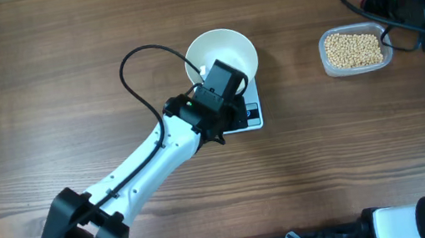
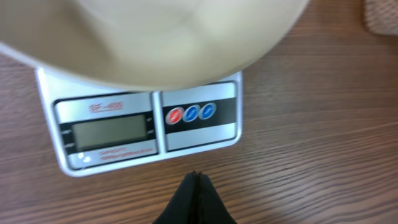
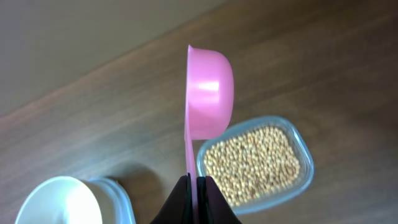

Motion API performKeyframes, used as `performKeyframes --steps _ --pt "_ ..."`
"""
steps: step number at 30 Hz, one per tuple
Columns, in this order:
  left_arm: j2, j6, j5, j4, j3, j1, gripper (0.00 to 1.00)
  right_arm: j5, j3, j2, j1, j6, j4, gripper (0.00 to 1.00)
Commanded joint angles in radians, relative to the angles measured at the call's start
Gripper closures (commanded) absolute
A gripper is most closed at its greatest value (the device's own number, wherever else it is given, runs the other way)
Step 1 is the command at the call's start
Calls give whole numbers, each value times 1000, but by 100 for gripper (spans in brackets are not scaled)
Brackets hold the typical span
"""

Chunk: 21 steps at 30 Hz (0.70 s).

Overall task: Scoop item into bowl and weigh 150g on scale
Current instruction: 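Move the left gripper down to the scale's button panel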

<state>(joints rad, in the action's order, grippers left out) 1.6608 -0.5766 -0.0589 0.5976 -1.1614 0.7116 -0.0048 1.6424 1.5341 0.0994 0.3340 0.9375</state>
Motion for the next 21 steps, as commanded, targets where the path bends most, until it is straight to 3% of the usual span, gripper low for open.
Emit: performKeyframes --steps 1,5,21 --pt "4 16 -30 -50 -2 5 96 -21 -6 7 0 -18 35 96" --pt "11 16 27 -76 -2 5 96 -20 -6 6 0 -19 77 96" --pt "48 50 -24 -29 38 13 96 -13 -6 4 0 -150 66 96"
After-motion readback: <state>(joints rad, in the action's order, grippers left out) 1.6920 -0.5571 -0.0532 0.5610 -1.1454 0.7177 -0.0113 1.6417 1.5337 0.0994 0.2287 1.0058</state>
